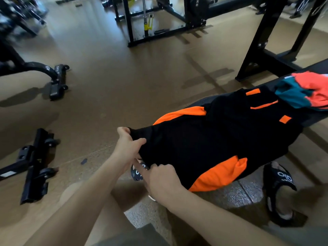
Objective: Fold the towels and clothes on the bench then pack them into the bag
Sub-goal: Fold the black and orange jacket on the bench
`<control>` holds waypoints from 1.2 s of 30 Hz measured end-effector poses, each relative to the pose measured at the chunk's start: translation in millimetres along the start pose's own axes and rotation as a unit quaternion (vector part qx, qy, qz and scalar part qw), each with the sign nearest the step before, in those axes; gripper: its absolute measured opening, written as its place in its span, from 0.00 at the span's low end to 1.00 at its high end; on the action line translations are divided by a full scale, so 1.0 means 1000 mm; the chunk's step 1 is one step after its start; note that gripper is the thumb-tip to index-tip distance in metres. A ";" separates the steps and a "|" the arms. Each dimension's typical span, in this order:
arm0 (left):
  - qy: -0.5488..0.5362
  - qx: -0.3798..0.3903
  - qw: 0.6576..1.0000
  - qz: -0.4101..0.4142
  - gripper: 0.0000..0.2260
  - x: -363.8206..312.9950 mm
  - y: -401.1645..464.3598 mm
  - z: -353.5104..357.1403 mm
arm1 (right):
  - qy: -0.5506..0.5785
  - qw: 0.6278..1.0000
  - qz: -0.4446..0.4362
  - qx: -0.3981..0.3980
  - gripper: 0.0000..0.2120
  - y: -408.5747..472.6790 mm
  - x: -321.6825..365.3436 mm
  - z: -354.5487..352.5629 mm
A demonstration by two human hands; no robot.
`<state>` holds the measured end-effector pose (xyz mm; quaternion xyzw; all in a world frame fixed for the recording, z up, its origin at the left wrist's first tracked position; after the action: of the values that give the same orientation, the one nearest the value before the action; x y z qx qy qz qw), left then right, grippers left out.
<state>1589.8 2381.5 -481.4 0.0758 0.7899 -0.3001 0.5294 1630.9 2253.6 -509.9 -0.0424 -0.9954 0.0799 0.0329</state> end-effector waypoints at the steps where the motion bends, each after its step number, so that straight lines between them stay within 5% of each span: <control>1: 0.035 0.004 0.999 0.020 0.19 -0.007 -0.001 0.002 | -0.014 1.000 0.020 0.002 0.37 0.002 -0.003 -0.008; 5: 0.146 0.034 0.983 0.105 0.21 -0.040 -0.004 0.017 | -0.008 0.995 0.087 0.057 0.12 0.016 -0.022 -0.035; 7: 0.203 0.050 0.967 0.146 0.18 -0.058 -0.003 0.028 | -0.008 0.994 0.097 0.044 0.08 0.013 -0.031 -0.046; 12: 0.272 0.013 0.943 0.192 0.09 -0.092 0.010 0.044 | 0.056 0.990 0.116 -0.055 0.06 -0.018 -0.063 -0.066; 17: 0.356 0.056 0.904 0.230 0.12 -0.115 0.020 0.078 | 0.100 0.965 0.192 -0.150 0.13 -0.072 -0.124 -0.081; 21: 0.473 0.118 0.825 0.285 0.05 -0.129 0.029 0.111 | 0.169 0.943 0.267 -0.107 0.15 -0.107 -0.192 -0.079; 24: 0.556 0.123 0.761 0.311 0.10 -0.144 0.037 0.139 | 0.255 0.914 0.308 -0.060 0.10 -0.130 -0.238 -0.066; 36: 0.598 0.127 0.735 0.294 0.10 -0.229 0.086 0.299 | 0.376 0.863 0.338 -0.018 0.09 -0.164 -0.387 -0.020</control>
<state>1962.2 2330.9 -391.1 0.5344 0.8367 -0.1196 -0.0050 2004.4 2060.7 -486.1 -0.4038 -0.8334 0.0459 0.3745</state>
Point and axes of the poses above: each hand's wrist, its own y-axis towards the middle knuckle, its own z-axis out of the palm, x = y × z, the point moved 5 cm from there along y, towards the middle knuckle, and after that the axes turned 8 degrees about x, right-handed, at the moved point
